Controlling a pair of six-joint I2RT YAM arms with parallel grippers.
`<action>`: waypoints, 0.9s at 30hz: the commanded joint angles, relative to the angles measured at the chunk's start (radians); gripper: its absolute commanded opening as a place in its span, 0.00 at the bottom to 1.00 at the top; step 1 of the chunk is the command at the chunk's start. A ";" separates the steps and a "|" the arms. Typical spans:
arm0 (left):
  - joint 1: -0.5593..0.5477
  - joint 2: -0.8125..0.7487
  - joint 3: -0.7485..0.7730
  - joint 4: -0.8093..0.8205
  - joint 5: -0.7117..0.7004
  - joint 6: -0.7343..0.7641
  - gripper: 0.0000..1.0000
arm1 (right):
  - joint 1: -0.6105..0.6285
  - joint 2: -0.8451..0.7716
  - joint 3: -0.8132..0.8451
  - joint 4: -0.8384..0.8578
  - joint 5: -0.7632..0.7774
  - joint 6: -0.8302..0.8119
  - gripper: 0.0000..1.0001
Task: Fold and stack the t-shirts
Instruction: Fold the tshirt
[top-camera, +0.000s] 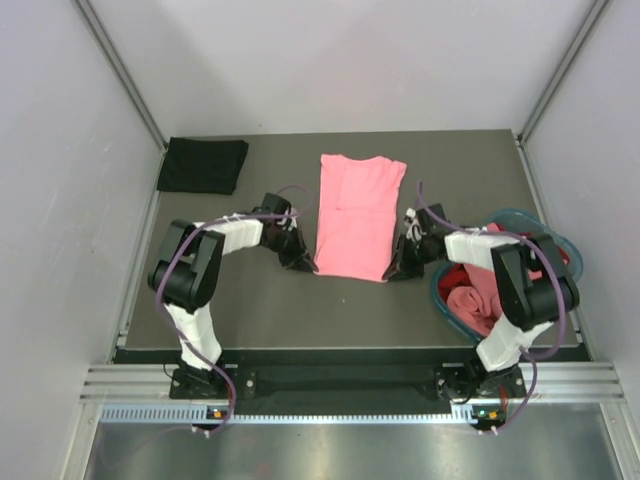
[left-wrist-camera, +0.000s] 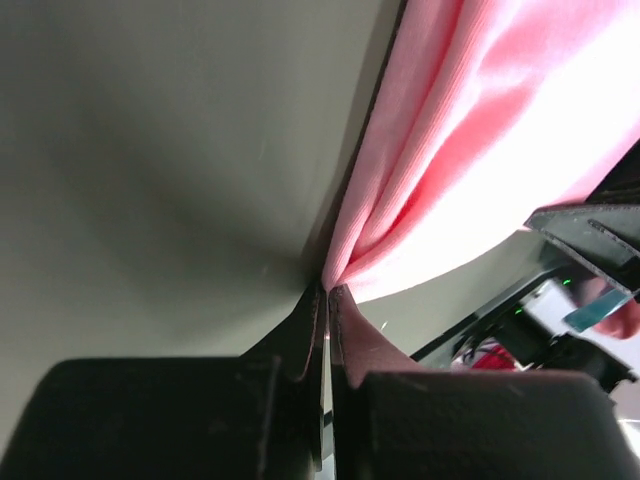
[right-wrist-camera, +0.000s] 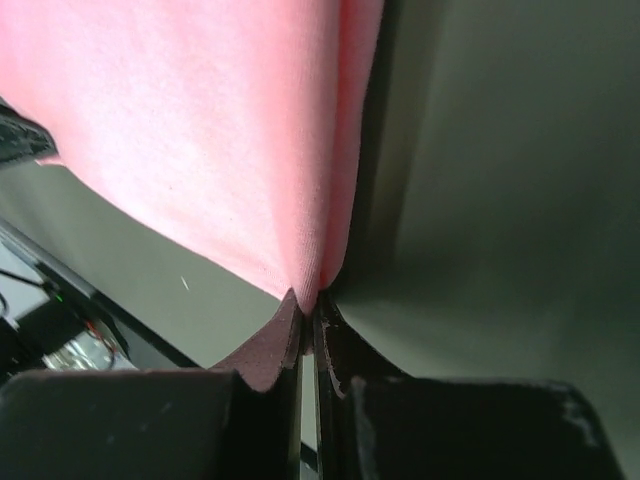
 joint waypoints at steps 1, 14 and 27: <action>-0.017 -0.115 -0.092 -0.002 -0.037 0.023 0.00 | 0.062 -0.126 -0.098 -0.007 0.044 -0.005 0.00; -0.069 -0.425 -0.333 -0.012 -0.046 -0.046 0.00 | 0.147 -0.496 -0.345 -0.043 0.093 0.123 0.00; -0.039 -0.220 0.199 -0.210 -0.103 0.052 0.00 | 0.024 -0.357 0.192 -0.280 0.154 -0.035 0.00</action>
